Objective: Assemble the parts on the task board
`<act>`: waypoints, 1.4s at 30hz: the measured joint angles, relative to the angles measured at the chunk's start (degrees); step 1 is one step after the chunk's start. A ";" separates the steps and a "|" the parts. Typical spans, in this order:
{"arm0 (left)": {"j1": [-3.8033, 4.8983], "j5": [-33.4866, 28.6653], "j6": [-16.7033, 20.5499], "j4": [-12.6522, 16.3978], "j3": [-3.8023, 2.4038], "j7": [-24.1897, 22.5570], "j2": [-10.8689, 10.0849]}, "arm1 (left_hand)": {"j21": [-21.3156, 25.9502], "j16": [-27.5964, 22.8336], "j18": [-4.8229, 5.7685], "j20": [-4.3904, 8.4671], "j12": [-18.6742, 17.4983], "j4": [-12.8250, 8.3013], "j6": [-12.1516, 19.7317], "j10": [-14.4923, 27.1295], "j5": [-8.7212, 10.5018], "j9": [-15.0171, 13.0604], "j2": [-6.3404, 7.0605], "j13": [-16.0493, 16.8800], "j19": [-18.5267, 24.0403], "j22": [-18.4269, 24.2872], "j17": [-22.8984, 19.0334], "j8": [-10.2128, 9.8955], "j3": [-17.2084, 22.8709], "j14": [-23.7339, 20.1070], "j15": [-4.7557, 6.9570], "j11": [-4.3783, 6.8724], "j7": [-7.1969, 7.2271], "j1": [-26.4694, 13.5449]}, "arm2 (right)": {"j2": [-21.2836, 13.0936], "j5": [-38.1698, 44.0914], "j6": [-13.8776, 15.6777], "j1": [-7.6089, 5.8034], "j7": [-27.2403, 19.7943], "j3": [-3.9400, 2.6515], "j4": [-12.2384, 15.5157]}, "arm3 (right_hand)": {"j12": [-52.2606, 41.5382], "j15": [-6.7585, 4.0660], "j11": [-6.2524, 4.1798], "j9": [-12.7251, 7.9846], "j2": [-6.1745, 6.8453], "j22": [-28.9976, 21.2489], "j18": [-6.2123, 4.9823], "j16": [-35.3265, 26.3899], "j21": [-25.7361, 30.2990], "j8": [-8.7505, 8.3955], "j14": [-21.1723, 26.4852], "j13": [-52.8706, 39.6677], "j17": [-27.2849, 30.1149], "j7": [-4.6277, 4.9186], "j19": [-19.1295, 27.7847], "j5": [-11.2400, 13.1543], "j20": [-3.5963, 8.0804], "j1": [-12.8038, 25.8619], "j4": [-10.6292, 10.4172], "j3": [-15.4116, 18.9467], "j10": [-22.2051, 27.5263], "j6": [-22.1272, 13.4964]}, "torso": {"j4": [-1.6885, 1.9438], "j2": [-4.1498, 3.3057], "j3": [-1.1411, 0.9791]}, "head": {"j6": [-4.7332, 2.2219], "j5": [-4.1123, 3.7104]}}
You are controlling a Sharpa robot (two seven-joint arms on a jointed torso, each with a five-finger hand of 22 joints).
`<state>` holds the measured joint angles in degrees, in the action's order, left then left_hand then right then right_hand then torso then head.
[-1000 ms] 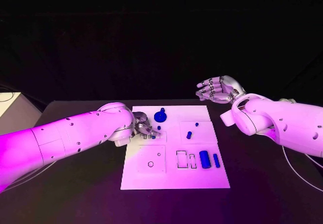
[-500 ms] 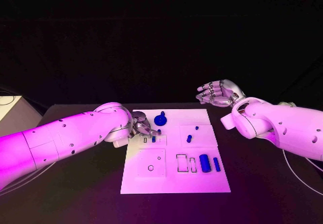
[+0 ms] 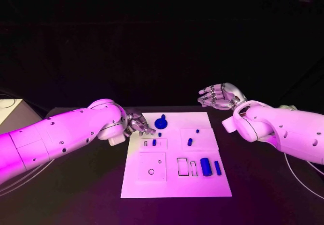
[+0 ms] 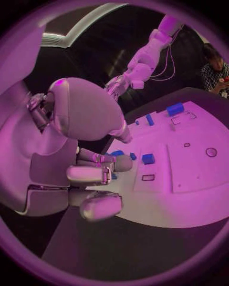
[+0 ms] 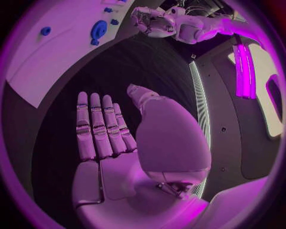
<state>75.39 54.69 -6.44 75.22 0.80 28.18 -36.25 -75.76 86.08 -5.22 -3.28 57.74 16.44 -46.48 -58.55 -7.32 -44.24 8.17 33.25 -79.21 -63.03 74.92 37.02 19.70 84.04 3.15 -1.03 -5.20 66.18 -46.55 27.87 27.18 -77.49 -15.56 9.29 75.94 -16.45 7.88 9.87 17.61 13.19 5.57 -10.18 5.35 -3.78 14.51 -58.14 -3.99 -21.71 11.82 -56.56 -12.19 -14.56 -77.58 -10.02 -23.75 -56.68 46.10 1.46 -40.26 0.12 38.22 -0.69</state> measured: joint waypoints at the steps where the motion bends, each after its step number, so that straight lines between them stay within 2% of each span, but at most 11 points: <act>1: 0.03 -0.16 0.00 -0.30 -0.02 -0.10 0.00 | 0.00 0.00 0.00 0.00 0.00 0.00 0.00 0.00 0.00 0.04 0.00 0.00 0.00 0.05 0.00 0.00 0.00 0.00 0.00 0.00 0.00 0.00 | 0.02 -0.03 -0.03 0.00 -0.03 0.00 -0.08 | 0.00 -0.01 -0.11 0.00 0.00 -0.05 0.00 0.00 0.00 0.00 -0.01 0.05 0.05 0.00 0.00 0.00 0.00 0.00 0.00 0.00 -0.11 0.00 | -0.01 -0.01 0.00 | -0.02 0.03; 10: 0.20 -1.13 0.21 -3.36 -0.15 -1.01 0.44 | 0.52 -0.30 0.00 -0.21 -0.04 0.00 0.16 0.20 0.00 0.26 0.02 -0.14 0.21 0.70 0.00 -0.46 0.32 -0.02 -0.01 -0.21 -0.16 0.50 | 0.14 -0.23 -0.37 0.06 -0.21 0.05 -0.61 | 0.00 -0.01 -0.19 0.01 0.00 -0.12 0.00 0.00 0.00 0.00 -0.01 0.05 0.12 0.00 0.00 0.00 0.00 0.00 0.00 0.00 -0.19 0.00 | -0.03 -0.04 0.07 | 0.18 -0.15; 12: 0.25 -1.23 0.41 -3.72 -0.17 -1.34 0.53 | 2.45 -1.94 -0.11 -0.50 -1.13 0.05 1.34 1.82 0.00 1.13 0.50 -0.68 1.90 3.65 0.00 -1.62 1.27 -0.03 -0.80 -0.69 -0.87 1.44 | 0.12 -0.25 -0.43 0.07 -0.26 0.05 -0.70 | 0.00 -0.21 -0.19 0.01 0.00 -0.19 0.00 0.00 0.00 0.00 -0.22 0.13 0.19 0.00 -0.17 0.00 0.16 0.00 0.22 -0.22 -0.19 0.00 | -0.02 -0.04 0.05 | 0.13 -0.32; 14: 0.29 -1.32 0.81 -3.98 -0.18 -2.01 0.61 | 5.88 -4.86 -1.46 -0.91 -2.59 -0.21 2.80 3.74 0.00 2.35 1.03 -1.64 4.63 8.77 -0.17 -3.12 2.32 -0.16 -1.58 -1.45 -1.77 3.17 | 0.09 -0.26 -0.49 0.08 -0.30 0.05 -0.84 | 0.00 -0.21 -0.19 0.01 0.00 -0.19 0.00 0.00 0.00 0.00 -0.22 0.13 0.19 0.00 -0.23 0.00 0.22 0.00 0.22 -0.22 -0.19 0.00 | -0.02 -0.05 0.03 | 0.03 -0.41; 15: 0.29 -1.33 1.04 -3.99 -0.18 -2.42 0.64 | 11.75 -9.57 -2.95 -1.53 -4.30 -0.49 4.17 5.69 0.00 3.56 1.71 -2.87 9.16 17.26 -4.74 -4.37 3.52 -2.92 -2.38 -2.16 -2.43 5.34 | 0.07 -0.27 -0.51 0.08 -0.32 0.05 -0.89 | 0.00 -0.21 -0.19 0.01 0.00 -0.19 0.00 0.00 0.00 0.00 -0.22 0.13 0.19 0.00 -0.23 0.00 0.23 0.00 0.22 -0.22 -0.19 0.00 | -0.02 -0.05 0.04 | 0.03 -0.43; 16: 0.30 -1.32 1.41 -3.99 -0.18 -3.05 0.71 | 14.61 -11.67 -3.71 -1.83 -5.04 -0.61 4.64 6.25 0.00 4.16 2.08 -3.49 11.13 20.92 -6.87 -4.90 4.03 -4.37 -2.63 -2.36 -2.54 6.46 | 0.04 -0.28 -0.53 0.08 -0.34 0.06 -0.93 | 0.00 -0.21 -0.19 0.01 0.00 -0.19 0.00 0.00 0.00 0.00 -0.22 0.13 0.19 0.00 -0.23 0.00 0.22 0.00 0.22 -0.22 -0.19 0.00 | -0.02 -0.05 0.04 | 0.03 -0.46; 20: 0.32 -0.72 2.95 -3.96 -0.18 -5.06 1.13 | 17.26 -12.87 -3.66 -1.96 -5.33 -0.71 4.49 6.24 0.00 5.24 2.80 -4.56 11.99 23.94 -8.38 -4.98 4.98 -4.94 -2.84 -2.37 -2.71 7.90 | -0.06 -0.28 -0.59 0.09 -0.40 0.06 -0.99 | 0.00 -0.21 -0.19 0.01 0.00 -0.19 0.00 0.00 0.00 0.00 -0.22 0.13 0.19 0.00 -0.23 0.00 0.22 0.00 0.22 -0.22 -0.19 0.00 | 0.01 -0.07 0.02 | -0.21 -0.37; 25: 0.33 0.42 4.44 -5.21 -0.15 -6.24 1.89 | 16.08 -11.39 -3.64 -2.18 -5.33 0.09 3.42 5.15 0.00 6.19 2.08 -5.40 9.91 21.64 -6.76 -4.96 4.96 -3.94 -2.97 -2.93 -3.08 5.85 | -0.27 -0.29 -0.65 0.09 -0.42 0.06 -0.99 | 0.00 -0.21 -0.19 0.01 0.00 -0.24 0.00 0.00 0.00 0.00 -0.22 0.13 0.24 -0.13 -0.23 0.00 0.22 0.00 0.22 -0.22 -0.18 0.13 | 0.06 -0.13 -0.03 | -0.56 0.00; 30: 0.33 1.41 5.08 -7.40 -0.15 -6.27 2.63 | 11.61 -7.61 -3.62 -1.62 -3.57 0.44 1.71 3.31 0.00 6.43 1.45 -5.49 5.95 15.35 -2.59 -3.06 4.52 -1.28 -2.31 -1.93 -2.15 1.93 | -0.41 -0.29 -0.67 0.09 -0.44 0.06 -1.00 | 0.00 -0.21 -0.19 0.01 0.00 -0.24 0.00 0.00 0.00 0.00 -0.22 0.12 0.24 -0.13 -0.23 0.00 0.22 0.00 0.22 -0.22 -0.18 0.14 | 0.11 -0.18 -0.02 | -0.52 0.27; 33: 0.33 1.74 5.17 -8.48 -0.15 -6.08 3.00 | 9.17 -5.73 -2.24 -1.16 -2.00 0.38 1.10 2.46 0.00 6.20 1.26 -5.01 4.33 11.90 -0.38 -1.36 3.81 -0.34 -1.81 -1.49 -1.54 -0.33 | -0.34 -0.29 -0.67 0.09 -0.44 0.06 -1.13 | 0.00 -0.21 -0.19 0.01 0.00 -0.24 0.00 0.00 0.00 0.00 -0.22 0.12 0.24 -0.13 -0.23 0.00 0.22 0.00 0.22 -0.22 -0.18 0.13 | 0.11 -0.18 -0.01 | -0.31 0.40; 42: 0.35 2.26 4.40 -11.84 -0.16 -4.89 4.45 | 5.46 -3.17 -2.24 -0.74 -0.12 0.39 0.49 1.79 0.00 5.50 0.09 -4.37 2.28 6.61 0.04 0.69 3.37 -0.07 -1.53 -0.82 -0.93 -2.96 | -0.08 -0.29 -0.67 0.10 -0.44 0.06 -1.73 | 0.00 -0.21 -0.19 0.01 0.00 -0.31 0.00 0.00 0.00 0.00 -0.22 0.18 0.31 -0.13 -0.23 0.00 0.22 -0.01 0.22 -0.22 -0.18 0.13 | -0.16 -0.32 0.08 | -0.65 0.47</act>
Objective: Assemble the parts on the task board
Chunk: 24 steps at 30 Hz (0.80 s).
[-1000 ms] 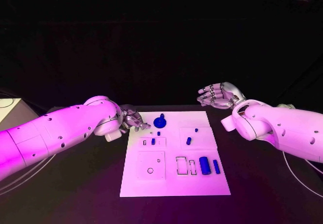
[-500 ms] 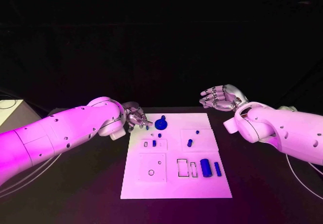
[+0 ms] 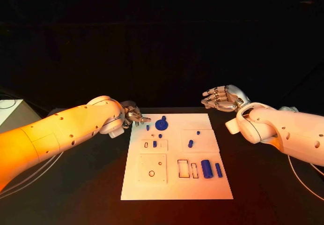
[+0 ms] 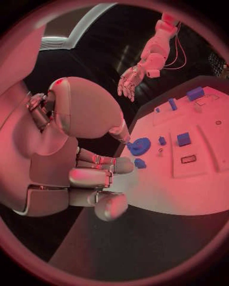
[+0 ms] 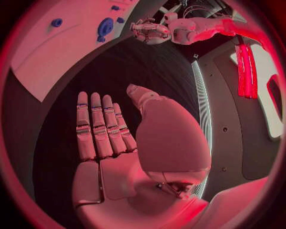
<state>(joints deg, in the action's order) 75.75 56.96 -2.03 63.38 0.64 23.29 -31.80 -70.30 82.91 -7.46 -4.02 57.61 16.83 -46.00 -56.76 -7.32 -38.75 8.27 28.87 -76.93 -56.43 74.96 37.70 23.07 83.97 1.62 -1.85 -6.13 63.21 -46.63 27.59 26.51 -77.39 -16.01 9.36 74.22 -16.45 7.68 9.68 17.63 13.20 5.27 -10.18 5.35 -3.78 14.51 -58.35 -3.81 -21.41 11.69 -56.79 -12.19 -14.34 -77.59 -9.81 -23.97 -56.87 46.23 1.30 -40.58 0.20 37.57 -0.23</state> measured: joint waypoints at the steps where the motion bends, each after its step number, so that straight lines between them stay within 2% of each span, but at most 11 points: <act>1: 0.00 0.00 -0.25 -0.45 0.00 0.11 0.26 | -0.11 0.02 0.05 -0.08 0.02 0.00 0.00 0.00 0.00 0.00 -0.01 0.01 -0.08 -0.36 0.00 0.00 0.00 0.00 0.00 0.00 0.00 0.00 | 0.04 0.00 0.00 0.01 0.00 0.00 -0.05 | 0.00 0.00 0.00 0.00 0.00 0.00 0.00 0.00 0.00 0.00 0.00 0.00 0.00 0.00 0.00 0.00 0.00 0.00 0.00 0.00 0.00 0.00 | -0.03 0.03 -0.01 | -0.08 0.10; 3: 0.05 -0.01 -0.94 -1.60 -0.01 0.37 0.88 | -0.72 0.59 0.88 0.11 0.10 0.00 -0.03 -0.20 0.00 0.00 -0.31 0.03 -0.36 -1.11 0.00 0.00 0.00 0.00 0.00 0.20 0.03 -0.31 | 0.15 0.00 0.00 0.01 0.00 0.00 -0.12 | 0.00 0.00 0.00 0.00 0.00 -0.01 0.00 0.00 0.00 0.00 0.00 0.00 0.01 0.04 0.00 -0.13 0.00 0.00 0.00 0.00 0.00 0.04 | -0.06 0.05 -0.04 | -0.21 0.26; 6: 0.13 -0.07 -1.93 -3.12 -0.02 0.68 1.54 | -1.50 1.33 0.88 0.08 0.26 0.00 -0.20 -0.40 -0.03 0.00 -0.31 0.10 -0.84 -2.32 0.00 0.35 0.00 0.00 0.00 0.40 0.20 -0.31 | 0.27 0.00 0.00 0.01 0.00 0.00 -0.13 | 0.00 0.00 0.00 0.00 0.00 -0.06 0.00 0.00 0.00 0.00 0.00 0.00 0.07 0.21 0.00 -0.24 0.00 0.00 0.00 0.00 0.00 0.21 | -0.14 0.03 -0.12 | -0.58 0.52; 13: 0.15 -0.33 -4.08 -6.78 0.04 1.11 3.50 | -1.80 1.67 0.87 -0.09 0.48 -0.17 -0.41 -0.40 -0.22 0.01 -0.54 0.16 -1.09 -3.08 -0.01 0.35 0.17 0.19 0.20 0.40 0.41 -0.53 | 0.50 0.00 0.00 0.03 -0.03 0.00 -0.15 | 0.00 0.00 0.00 0.01 0.00 -0.06 0.00 0.00 0.00 0.00 0.00 -0.01 0.07 0.21 0.00 -0.24 0.00 0.00 0.00 0.00 0.00 0.21 | -0.25 -0.04 -0.12 | -1.08 0.81; 17: 0.17 -0.62 -5.04 -8.27 0.30 1.15 4.44 | -2.05 1.67 0.87 0.12 0.47 -0.17 -0.41 -0.40 -0.22 0.01 -0.54 0.16 -1.29 -3.39 -0.01 0.35 0.17 0.19 0.20 0.40 0.41 -0.53 | 0.51 0.00 0.00 0.03 -0.06 0.00 -0.07 | 0.00 0.00 0.00 -0.02 0.00 -0.12 0.00 0.00 0.00 0.00 0.00 0.03 0.16 0.21 0.00 -0.24 0.00 0.00 0.00 0.00 0.00 0.21 | -0.32 -0.12 -0.12 | -1.40 0.86; 24: 0.14 -1.17 -6.01 -10.06 0.83 1.11 5.84 | -2.04 1.89 0.86 0.12 0.47 -0.17 -0.41 -0.40 -0.22 0.01 -0.54 0.15 -1.29 -3.40 -0.01 0.35 0.17 0.19 0.20 0.40 0.41 -0.53 | 0.51 0.00 0.01 0.03 -0.10 0.00 0.31 | 0.00 0.00 0.00 -0.05 0.00 -0.16 0.00 0.00 0.00 0.00 0.00 0.05 0.17 0.21 0.00 -0.24 0.00 0.00 0.00 0.00 0.00 0.21 | -0.47 -0.41 -0.01 | -1.49 0.92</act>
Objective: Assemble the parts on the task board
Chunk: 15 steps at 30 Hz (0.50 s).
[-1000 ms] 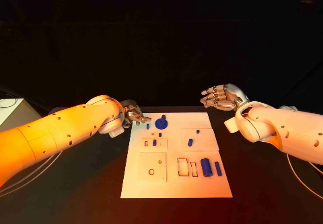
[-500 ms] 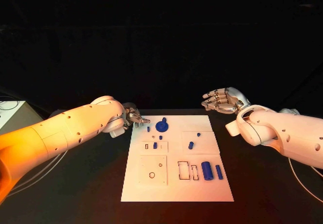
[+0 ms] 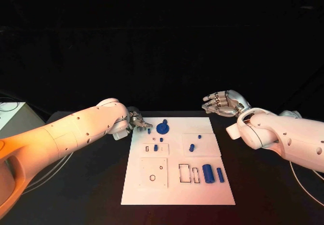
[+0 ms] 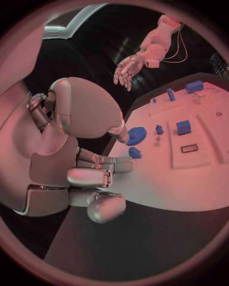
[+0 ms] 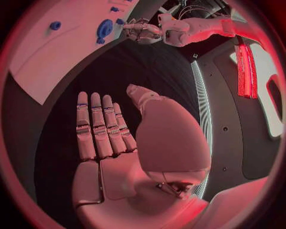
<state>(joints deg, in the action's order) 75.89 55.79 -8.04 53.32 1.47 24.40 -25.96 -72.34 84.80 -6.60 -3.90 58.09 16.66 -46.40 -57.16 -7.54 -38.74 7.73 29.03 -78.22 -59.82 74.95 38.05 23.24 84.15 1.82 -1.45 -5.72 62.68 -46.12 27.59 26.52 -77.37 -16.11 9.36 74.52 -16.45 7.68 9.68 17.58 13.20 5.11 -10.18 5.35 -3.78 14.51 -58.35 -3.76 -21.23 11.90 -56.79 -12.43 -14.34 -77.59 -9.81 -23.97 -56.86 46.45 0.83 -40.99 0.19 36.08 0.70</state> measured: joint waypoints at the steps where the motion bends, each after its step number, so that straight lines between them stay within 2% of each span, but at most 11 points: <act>1: 0.00 -0.06 -0.06 -0.09 0.02 -0.03 0.13 | 0.00 0.00 0.00 0.00 0.00 0.00 0.00 0.00 0.00 0.00 0.00 0.00 0.00 0.00 0.00 0.00 0.00 0.00 0.00 0.00 0.00 0.00 | 0.00 0.00 0.00 0.00 -0.01 0.00 0.03 | 0.00 0.00 0.00 0.00 0.00 0.00 0.00 0.00 0.00 0.00 0.00 0.00 0.00 0.00 0.00 0.00 0.00 0.00 0.00 0.00 0.00 0.00 | -0.04 -0.05 0.00 | -0.03 0.07; 9: -0.02 -0.59 -0.43 -0.83 0.11 -0.16 0.89 | -0.29 0.00 0.00 0.00 0.00 0.00 0.00 -0.21 0.00 0.00 0.00 -0.01 0.00 -0.17 -0.01 0.00 0.00 0.00 0.00 0.21 0.00 0.00 | -0.02 0.00 0.00 0.00 -0.02 0.00 0.36 | 0.00 0.00 0.00 0.00 0.00 0.00 0.00 0.00 0.00 0.00 0.00 0.00 0.00 0.00 0.00 0.00 0.00 0.00 0.00 0.00 0.00 0.00 | -0.34 -0.43 0.07 | -0.25 0.48; 15: -0.02 -0.87 -0.98 -1.44 0.21 -0.16 1.15 | -0.34 0.00 0.00 0.00 0.00 -0.08 0.00 -0.21 0.00 0.01 0.00 -0.01 0.00 -0.20 -0.01 0.00 0.27 -0.12 0.12 0.21 0.00 0.00 | -0.13 0.00 0.01 0.00 -0.02 0.00 0.58 | 0.00 0.00 0.16 0.01 0.00 -0.09 -0.01 0.00 0.00 0.00 0.00 0.00 0.10 0.00 0.00 -0.21 0.00 0.00 0.00 0.00 -0.17 0.00 | -0.42 -0.54 0.07 | 0.10 0.55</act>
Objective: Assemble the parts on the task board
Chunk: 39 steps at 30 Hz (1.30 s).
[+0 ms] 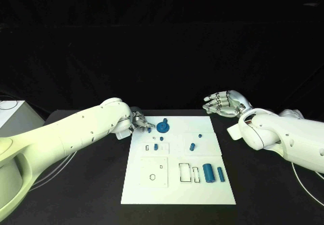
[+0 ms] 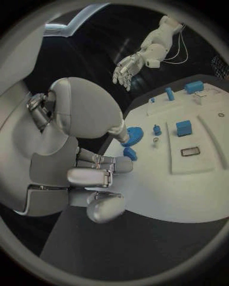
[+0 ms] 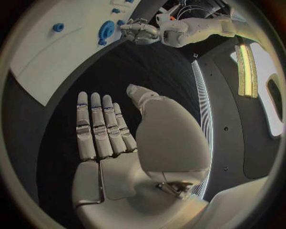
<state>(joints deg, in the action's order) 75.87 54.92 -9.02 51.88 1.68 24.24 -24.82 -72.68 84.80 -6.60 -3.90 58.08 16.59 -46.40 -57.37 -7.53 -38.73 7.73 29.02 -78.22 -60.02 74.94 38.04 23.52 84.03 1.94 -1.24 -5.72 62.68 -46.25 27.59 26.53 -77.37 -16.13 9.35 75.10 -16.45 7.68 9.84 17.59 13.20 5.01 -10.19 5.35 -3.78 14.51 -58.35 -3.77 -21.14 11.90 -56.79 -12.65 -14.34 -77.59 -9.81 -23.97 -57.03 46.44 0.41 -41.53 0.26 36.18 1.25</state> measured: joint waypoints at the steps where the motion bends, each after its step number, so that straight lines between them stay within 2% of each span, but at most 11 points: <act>1: 0.00 -0.02 -0.10 -0.11 0.03 0.01 0.02 | 0.00 0.00 -0.01 0.00 0.00 0.00 0.00 0.00 0.00 0.00 0.00 0.00 0.00 -0.02 0.00 0.00 0.14 -0.09 0.09 0.00 0.00 0.00 | -0.01 0.00 0.00 0.00 0.00 0.00 0.04 | 0.00 0.00 0.00 0.00 0.00 0.00 0.01 0.00 0.00 0.00 0.00 0.00 0.00 0.00 0.00 0.00 0.00 0.00 0.00 0.00 0.00 0.00 | -0.01 0.00 -0.01 | 0.12 0.01; 10: 0.00 -0.09 -0.99 -0.55 0.19 0.14 0.08 | -0.29 0.34 0.00 0.00 0.23 -0.17 0.00 0.00 0.00 0.00 -0.27 0.10 0.00 -0.42 0.00 0.26 1.31 -0.10 0.09 0.00 0.00 0.96 | -0.17 0.01 0.01 -0.02 0.00 -0.01 0.17 | 0.00 0.00 0.00 0.00 0.00 0.00 0.00 0.00 0.00 0.00 0.00 0.00 0.00 0.00 0.00 0.00 0.00 0.00 0.00 0.00 0.00 0.00 | -0.04 0.05 -0.04 | 0.64 -0.01; 14: 0.00 -0.11 -1.27 -0.57 0.20 0.17 0.09 | -0.75 0.34 -0.01 0.11 0.49 -0.48 -0.23 -0.21 0.00 0.01 -0.34 0.20 -0.11 -1.13 -0.01 0.67 3.95 0.10 0.29 0.21 0.23 3.37 | -0.18 0.01 0.01 -0.02 -0.01 -0.01 0.17 | 0.00 0.00 0.00 0.00 0.00 0.00 0.00 0.00 0.00 0.00 0.00 0.00 0.00 0.00 0.00 0.00 0.00 0.00 0.00 0.00 0.00 0.00 | -0.04 0.08 -0.03 | 0.72 -0.18; 20: 0.03 -0.17 -1.60 -0.56 0.20 0.17 0.11 | -1.37 0.55 -0.01 0.21 0.49 -2.31 -0.13 -0.32 0.02 0.05 0.24 0.20 -0.21 -1.70 -0.01 1.19 9.28 -0.08 0.52 0.32 0.57 6.33 | -0.22 0.01 0.01 -0.02 -0.01 -0.01 0.18 | 0.00 0.00 0.00 0.01 0.00 0.00 0.01 0.00 0.00 0.00 0.00 -0.01 0.00 0.00 0.00 0.00 0.00 0.00 0.00 0.00 0.00 0.00 | -0.05 0.08 -0.03 | 0.94 -0.29; 25: 0.03 -0.61 -1.67 -0.35 0.21 0.10 -0.03 | -1.61 0.55 -0.01 0.43 0.49 -5.24 0.44 -0.70 0.18 0.06 0.67 -0.06 0.01 -2.12 -0.01 2.08 15.31 0.13 0.73 0.52 1.02 7.81 | -0.26 0.01 0.00 -0.02 -0.01 -0.01 0.18 | 0.00 0.00 0.00 -0.06 0.00 -0.10 0.00 -0.32 0.00 0.00 0.00 -0.01 0.10 0.00 0.00 0.00 0.00 0.00 0.00 0.00 0.00 0.00 | -0.03 0.05 -0.03 | 1.02 -0.29; 31: 0.01 -2.17 -1.64 0.57 0.22 -0.11 -0.65 | -2.10 0.78 -0.01 0.43 0.14 -3.71 1.16 -1.19 -0.26 0.06 0.80 -0.25 0.01 -2.77 -0.01 3.19 16.84 -0.07 0.93 0.70 0.92 8.27 | -0.19 0.01 -0.01 -0.02 -0.01 -0.01 0.09 | 0.00 0.00 0.00 -0.06 -0.12 -0.10 0.00 -0.32 0.00 0.00 0.00 0.04 0.10 0.00 0.00 0.00 0.00 0.12 0.00 0.00 0.00 0.00 | 0.02 0.08 -0.01 | 1.19 -0.09; 34: 0.01 -3.16 -1.50 1.43 0.19 -0.23 -1.27 | -2.26 0.78 -0.01 0.43 0.51 -3.32 1.16 -1.49 -1.91 0.06 0.96 -0.04 0.01 -3.13 -0.01 3.26 17.23 -0.07 0.93 0.81 0.92 7.83 | -0.13 0.02 -0.03 -0.02 -0.01 -0.01 -0.06 | 0.00 0.00 0.00 -0.06 -0.17 -0.11 0.01 -0.32 0.00 0.00 0.00 0.05 0.11 0.00 0.00 0.00 0.00 0.17 0.00 0.00 0.00 0.00 | 0.08 0.08 0.02 | 1.24 -0.01; 35: 0.01 -3.43 -1.44 1.75 0.19 -0.25 -1.51 | -2.34 0.78 0.08 0.49 0.66 -3.25 1.16 -1.94 -2.96 0.06 1.21 0.13 -0.05 -3.28 -0.01 4.68 17.31 -0.07 0.93 0.92 0.92 6.90 | -0.10 0.02 -0.03 -0.02 0.00 -0.01 -0.12 | 0.00 0.00 0.00 -0.06 -0.24 -0.17 0.00 -0.32 0.00 0.00 0.00 0.04 0.17 0.00 0.00 0.00 0.00 0.24 0.00 0.00 0.00 0.00 | 0.11 0.08 0.02 | 1.28 0.05; 36: 0.01 -3.82 -1.36 2.30 0.18 -0.29 -1.92 | -2.46 0.78 0.67 0.64 0.96 -3.25 1.16 -1.94 -3.83 0.06 1.44 0.32 -0.20 -3.32 -0.01 5.87 17.31 -0.07 0.93 0.92 0.92 6.22 | -0.08 0.02 -0.04 -0.02 0.00 0.00 -0.18 | 0.00 0.00 0.00 -0.06 -0.24 -0.17 0.00 -0.32 0.00 0.00 0.00 0.04 0.17 0.00 0.00 0.00 0.00 0.24 0.00 0.00 0.00 0.00 | 0.12 0.10 0.01 | 1.33 0.09; 37: 0.01 -4.12 -1.30 2.66 0.17 -0.30 -2.22 | -2.46 0.78 0.92 0.64 1.23 -4.39 1.17 -2.28 -4.40 0.06 1.78 0.63 -0.20 -3.40 -0.01 6.48 18.61 -0.07 0.92 0.94 0.92 5.77 | -0.08 0.02 -0.05 -0.02 0.01 0.00 -0.22 | 0.00 0.00 0.00 -0.06 -0.24 -0.17 0.00 -0.32 0.00 0.00 0.00 0.04 0.17 0.00 0.00 0.00 0.00 0.24 0.00 0.00 0.00 0.00 | 0.14 0.12 0.01 | 1.37 0.12; 39: 0.01 -4.77 -1.07 3.76 0.14 -0.31 -3.06 | -2.79 1.00 0.93 0.80 2.33 -4.90 1.03 -3.40 -6.42 0.06 2.22 2.22 -0.36 -3.81 -0.01 6.56 19.12 -0.04 0.96 0.93 1.04 4.71 | -0.07 0.02 -0.06 -0.02 0.01 0.00 -0.33 | 0.00 0.00 0.00 -0.06 -0.24 -0.17 0.01 -0.32 0.00 0.00 0.00 0.04 0.17 0.00 0.00 0.00 0.00 0.24 0.00 0.00 0.00 0.00 | 0.20 0.15 0.00 | 1.41 0.16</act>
<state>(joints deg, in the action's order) 75.88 50.15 -10.10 55.65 1.82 23.92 -27.88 -75.47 85.80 -5.67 -3.10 60.41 11.69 -45.37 -60.76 -13.95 -38.67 9.95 31.23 -78.58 -63.83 74.93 44.60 42.63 83.99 2.89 -0.31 -4.68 67.40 -46.31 27.61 26.47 -77.39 -16.12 9.35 74.77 -16.45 7.68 9.84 17.53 12.96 4.85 -10.18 5.03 -3.78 14.52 -58.35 -3.72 -20.96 11.89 -56.79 -12.64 -14.34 -77.35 -9.82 -23.97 -57.03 46.44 0.62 -41.39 0.26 37.59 1.42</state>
